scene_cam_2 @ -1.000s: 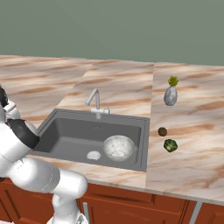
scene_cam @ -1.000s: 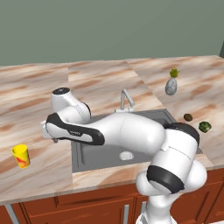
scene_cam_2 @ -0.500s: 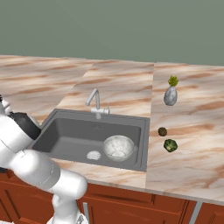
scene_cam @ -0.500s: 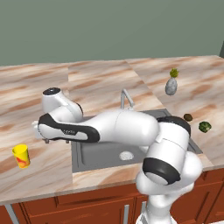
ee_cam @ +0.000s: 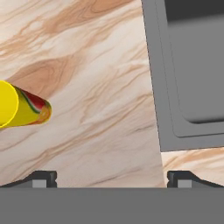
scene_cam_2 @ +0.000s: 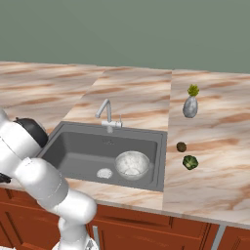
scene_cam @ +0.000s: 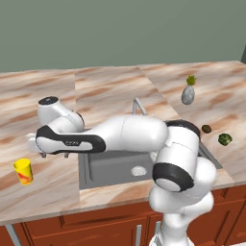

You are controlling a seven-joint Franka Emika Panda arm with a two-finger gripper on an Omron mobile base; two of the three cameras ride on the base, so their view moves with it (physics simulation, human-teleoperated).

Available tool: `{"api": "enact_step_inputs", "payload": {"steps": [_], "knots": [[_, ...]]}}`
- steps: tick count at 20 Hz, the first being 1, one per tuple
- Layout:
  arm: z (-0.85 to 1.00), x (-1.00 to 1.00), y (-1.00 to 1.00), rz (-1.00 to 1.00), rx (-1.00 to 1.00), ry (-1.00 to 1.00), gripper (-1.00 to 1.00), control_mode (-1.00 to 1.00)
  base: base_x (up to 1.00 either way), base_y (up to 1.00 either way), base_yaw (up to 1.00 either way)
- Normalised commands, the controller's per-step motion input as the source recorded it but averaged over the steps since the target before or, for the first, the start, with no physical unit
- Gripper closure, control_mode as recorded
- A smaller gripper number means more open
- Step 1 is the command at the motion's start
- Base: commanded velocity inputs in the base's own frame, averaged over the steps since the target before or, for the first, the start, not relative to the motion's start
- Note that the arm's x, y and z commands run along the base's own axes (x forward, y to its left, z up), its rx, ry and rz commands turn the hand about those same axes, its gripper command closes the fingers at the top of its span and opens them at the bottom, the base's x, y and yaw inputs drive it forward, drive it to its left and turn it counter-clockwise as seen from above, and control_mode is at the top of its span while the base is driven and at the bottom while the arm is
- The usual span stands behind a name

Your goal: Remove the kiwi and broccoli from the sink. Then move the bowl and cup from the counter to the sink for washing.

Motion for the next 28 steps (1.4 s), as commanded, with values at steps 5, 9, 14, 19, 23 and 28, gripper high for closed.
{"api": "enact_step_inputs", "payload": {"steps": [5,9,14,19,23,28], "knots": [[0.00,0.01,0.26,0.00,-0.01,0.00,-1.00,-1.00,0.00,0.00,0.00],[0.00,0.05,0.22,0.00,-0.04,0.00,-1.00,-1.00,0.00,0.00,0.00],[0.00,0.09,0.19,0.00,-0.12,0.00,-1.00,-1.00,0.00,0.00,0.00],[-0.03,0.13,0.15,0.00,-0.07,0.00,-1.00,-1.00,0.00,0.00,0.00],[0.00,0.16,0.17,0.00,0.00,0.00,-1.00,-1.00,0.00,0.00,0.00],[0.00,0.13,0.19,0.00,0.00,0.00,-1.00,-1.00,0.00,0.00,0.00]]}}
